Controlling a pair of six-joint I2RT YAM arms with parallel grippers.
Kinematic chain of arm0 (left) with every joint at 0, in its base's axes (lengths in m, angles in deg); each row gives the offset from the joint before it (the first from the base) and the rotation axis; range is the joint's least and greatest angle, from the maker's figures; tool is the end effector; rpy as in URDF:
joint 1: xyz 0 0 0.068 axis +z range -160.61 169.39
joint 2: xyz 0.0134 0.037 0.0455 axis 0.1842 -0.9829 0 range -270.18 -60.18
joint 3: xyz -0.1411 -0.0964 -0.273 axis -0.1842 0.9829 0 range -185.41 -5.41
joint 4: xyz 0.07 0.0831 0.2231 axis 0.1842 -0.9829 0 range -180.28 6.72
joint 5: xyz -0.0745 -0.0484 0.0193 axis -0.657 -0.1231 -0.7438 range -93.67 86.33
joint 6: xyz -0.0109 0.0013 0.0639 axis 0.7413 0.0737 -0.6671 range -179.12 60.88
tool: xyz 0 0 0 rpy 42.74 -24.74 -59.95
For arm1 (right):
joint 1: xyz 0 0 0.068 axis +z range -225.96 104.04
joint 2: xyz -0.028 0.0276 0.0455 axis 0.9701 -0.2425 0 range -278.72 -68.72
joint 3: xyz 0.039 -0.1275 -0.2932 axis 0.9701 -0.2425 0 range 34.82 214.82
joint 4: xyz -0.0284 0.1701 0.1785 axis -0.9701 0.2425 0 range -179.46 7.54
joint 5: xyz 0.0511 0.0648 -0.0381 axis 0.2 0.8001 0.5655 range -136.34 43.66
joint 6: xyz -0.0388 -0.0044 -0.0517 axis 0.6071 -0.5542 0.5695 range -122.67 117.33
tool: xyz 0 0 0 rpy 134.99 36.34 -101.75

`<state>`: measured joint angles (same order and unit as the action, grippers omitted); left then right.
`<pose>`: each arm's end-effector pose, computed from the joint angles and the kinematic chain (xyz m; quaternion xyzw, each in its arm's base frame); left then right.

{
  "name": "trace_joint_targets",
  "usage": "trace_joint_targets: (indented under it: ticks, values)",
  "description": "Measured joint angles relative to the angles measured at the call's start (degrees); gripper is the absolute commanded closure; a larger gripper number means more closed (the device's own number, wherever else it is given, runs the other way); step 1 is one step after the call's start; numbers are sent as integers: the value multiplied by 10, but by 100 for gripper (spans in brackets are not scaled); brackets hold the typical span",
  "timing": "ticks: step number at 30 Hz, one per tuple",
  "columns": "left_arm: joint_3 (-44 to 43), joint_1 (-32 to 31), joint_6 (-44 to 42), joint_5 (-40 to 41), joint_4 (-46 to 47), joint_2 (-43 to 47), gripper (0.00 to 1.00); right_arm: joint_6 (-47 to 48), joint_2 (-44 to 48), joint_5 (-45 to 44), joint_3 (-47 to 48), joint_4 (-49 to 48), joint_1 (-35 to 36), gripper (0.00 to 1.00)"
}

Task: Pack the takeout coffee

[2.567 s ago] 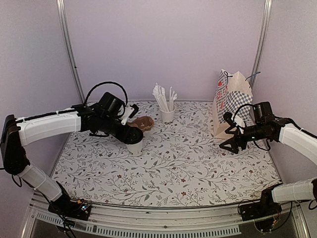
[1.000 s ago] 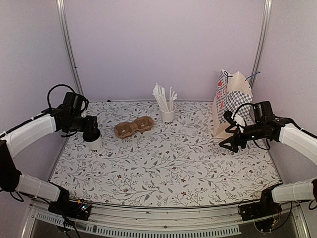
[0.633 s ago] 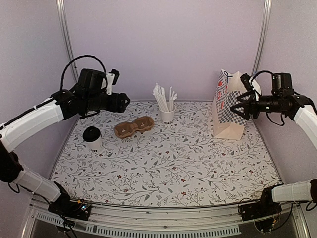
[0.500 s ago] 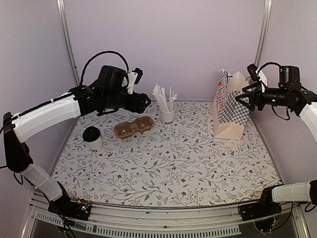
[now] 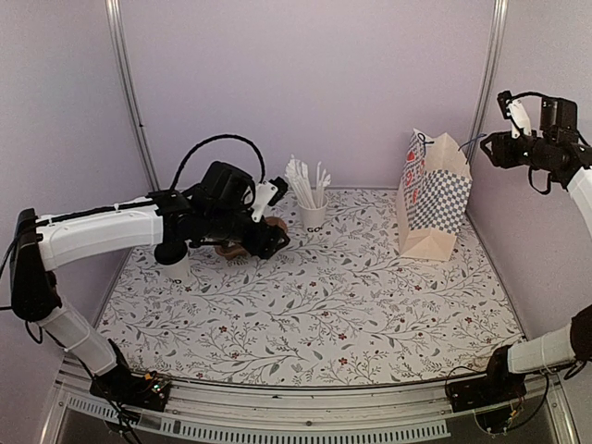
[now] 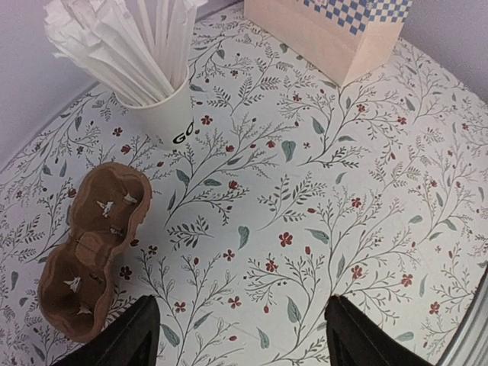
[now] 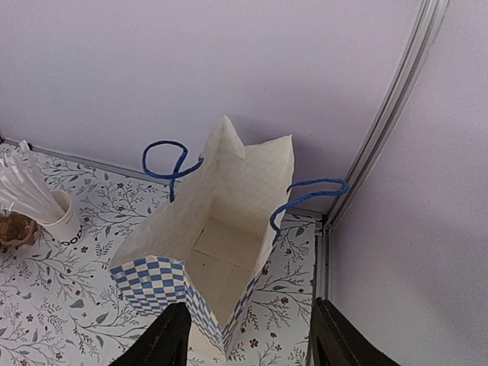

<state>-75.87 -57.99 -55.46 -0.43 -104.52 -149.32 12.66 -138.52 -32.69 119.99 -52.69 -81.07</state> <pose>0.2382 -0.2545 0.3312 0.3261 0.8450 -0.1592 0.3928 0.2328 -0.0088 0.4829 -0.1397 0.8111 -0.0026 0.5680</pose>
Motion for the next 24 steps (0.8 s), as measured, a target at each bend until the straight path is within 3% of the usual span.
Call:
trace_joint_targets:
  ticks: [9,24]
  values:
    - [0,-4,-7,6,6,12,23,-39,-148,-51,72,12,-5,43]
    - [0,-5,-11,24,4,12,26,-55,-234,-39,127,23,-5,52]
